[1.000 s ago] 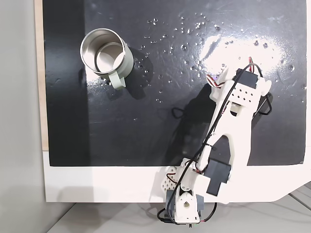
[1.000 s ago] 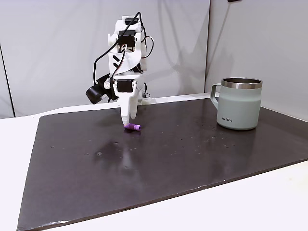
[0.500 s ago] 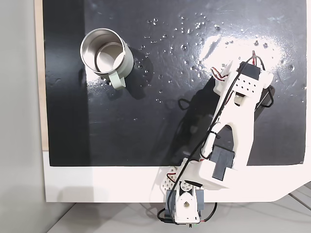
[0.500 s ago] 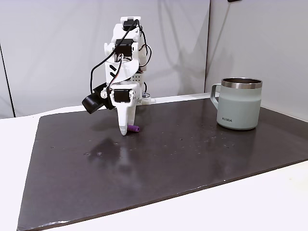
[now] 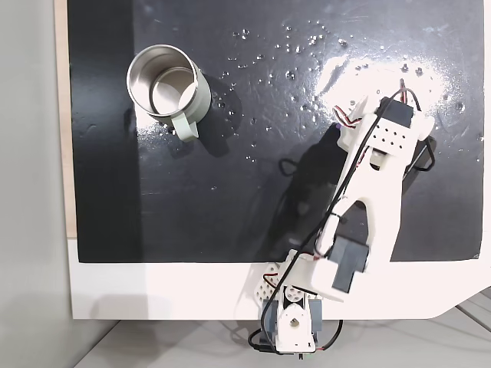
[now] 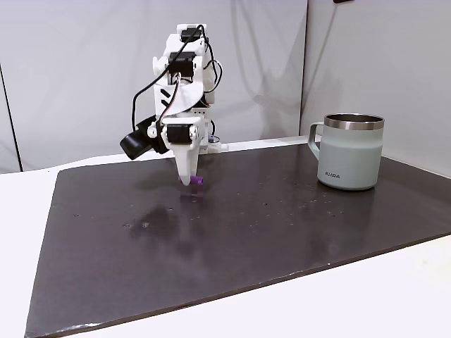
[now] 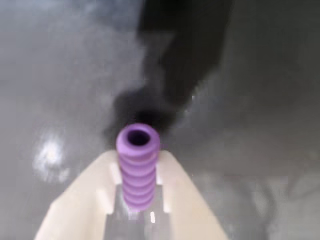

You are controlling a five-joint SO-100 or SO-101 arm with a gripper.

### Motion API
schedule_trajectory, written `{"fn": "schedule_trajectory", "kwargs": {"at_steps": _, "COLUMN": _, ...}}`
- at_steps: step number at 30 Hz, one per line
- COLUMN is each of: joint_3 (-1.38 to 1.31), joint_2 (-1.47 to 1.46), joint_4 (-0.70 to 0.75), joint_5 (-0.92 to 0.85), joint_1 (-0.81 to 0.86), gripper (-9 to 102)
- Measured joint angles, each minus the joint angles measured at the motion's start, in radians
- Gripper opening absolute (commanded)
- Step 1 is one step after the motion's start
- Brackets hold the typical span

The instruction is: Grasp a pengrip and put it in the cup.

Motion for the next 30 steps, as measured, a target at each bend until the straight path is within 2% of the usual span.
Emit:
{"fn": "schedule_trajectory", "kwargs": {"at_steps": 8, "joint_3": -0.118, "joint_2": 0.258, "joint_4": 0.166, "joint_5": 0.038, "joint_1": -0.186, "gripper": 0}}
{"fn": "schedule_trajectory", "kwargs": {"at_steps": 14, "joint_3": -0.331, "joint_2": 0.287, "joint_4": 0.235, "joint_5": 0.055, "joint_1": -0.41, "gripper": 0}}
{"fn": "schedule_trajectory", "kwargs": {"at_steps": 19, "joint_3": -0.54, "joint_2": 0.167, "joint_4": 0.262, "joint_5": 0.057, "joint_1": -0.555, "gripper": 0}}
{"fn": "schedule_trajectory", "kwargs": {"at_steps": 30, "joint_3": -0.98, "joint_2": -0.195, "joint_4": 0.321, "joint_5": 0.038, "joint_1": -0.715, "gripper": 0}}
